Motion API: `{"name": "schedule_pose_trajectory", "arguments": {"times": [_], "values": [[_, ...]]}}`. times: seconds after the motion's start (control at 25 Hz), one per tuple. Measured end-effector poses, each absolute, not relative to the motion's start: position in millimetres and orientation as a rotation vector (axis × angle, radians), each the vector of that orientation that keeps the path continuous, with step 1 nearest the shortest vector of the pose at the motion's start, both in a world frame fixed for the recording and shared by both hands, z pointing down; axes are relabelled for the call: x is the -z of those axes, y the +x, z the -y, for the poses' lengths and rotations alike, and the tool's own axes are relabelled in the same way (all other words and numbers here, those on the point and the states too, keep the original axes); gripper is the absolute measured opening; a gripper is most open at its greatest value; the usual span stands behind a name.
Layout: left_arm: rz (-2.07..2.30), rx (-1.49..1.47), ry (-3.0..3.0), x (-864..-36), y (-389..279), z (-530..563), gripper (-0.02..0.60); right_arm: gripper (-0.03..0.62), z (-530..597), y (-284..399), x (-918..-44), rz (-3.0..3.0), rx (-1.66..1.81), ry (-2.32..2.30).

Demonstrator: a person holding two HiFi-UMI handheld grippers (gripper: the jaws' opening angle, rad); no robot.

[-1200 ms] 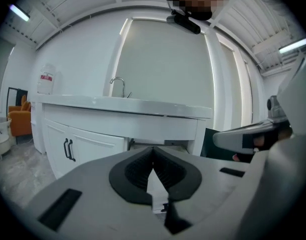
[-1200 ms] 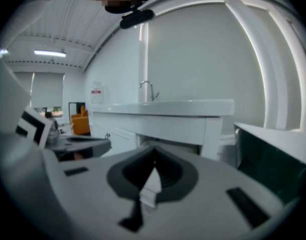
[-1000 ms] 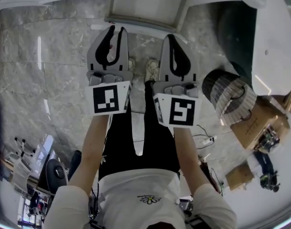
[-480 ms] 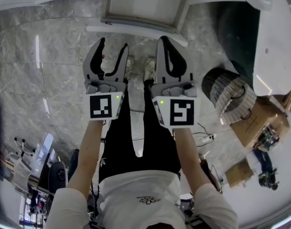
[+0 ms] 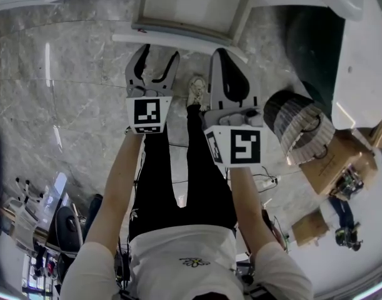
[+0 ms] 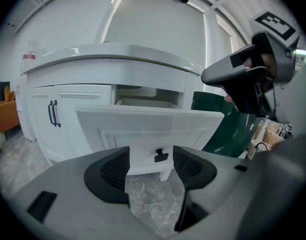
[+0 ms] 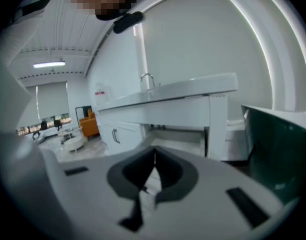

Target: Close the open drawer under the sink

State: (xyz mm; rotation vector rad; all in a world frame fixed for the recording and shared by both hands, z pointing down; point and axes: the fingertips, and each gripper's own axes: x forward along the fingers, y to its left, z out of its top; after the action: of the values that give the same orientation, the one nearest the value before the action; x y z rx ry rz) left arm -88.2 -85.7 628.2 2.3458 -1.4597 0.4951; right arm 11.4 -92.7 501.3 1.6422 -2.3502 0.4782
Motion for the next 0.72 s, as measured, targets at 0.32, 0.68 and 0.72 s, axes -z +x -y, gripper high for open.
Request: {"name": "schedule_pose_trajectory", "arguments": {"times": [0.32,0.68,0.72], "values": [[1.401,-0.612,2.360,-662,-69,100,0.281,0.029,92,20,-506,2.342,-0.493,1.634],[1.466,-0.556,2.288,-672,-50,112,0.262,0.029,96,35,-511,2.331,-0.499,1.649],[1.484,-0.548,2.275,-671,-51,113,0.262,0.029,96,36,-512,2.331,-0.503,1.651]]}}
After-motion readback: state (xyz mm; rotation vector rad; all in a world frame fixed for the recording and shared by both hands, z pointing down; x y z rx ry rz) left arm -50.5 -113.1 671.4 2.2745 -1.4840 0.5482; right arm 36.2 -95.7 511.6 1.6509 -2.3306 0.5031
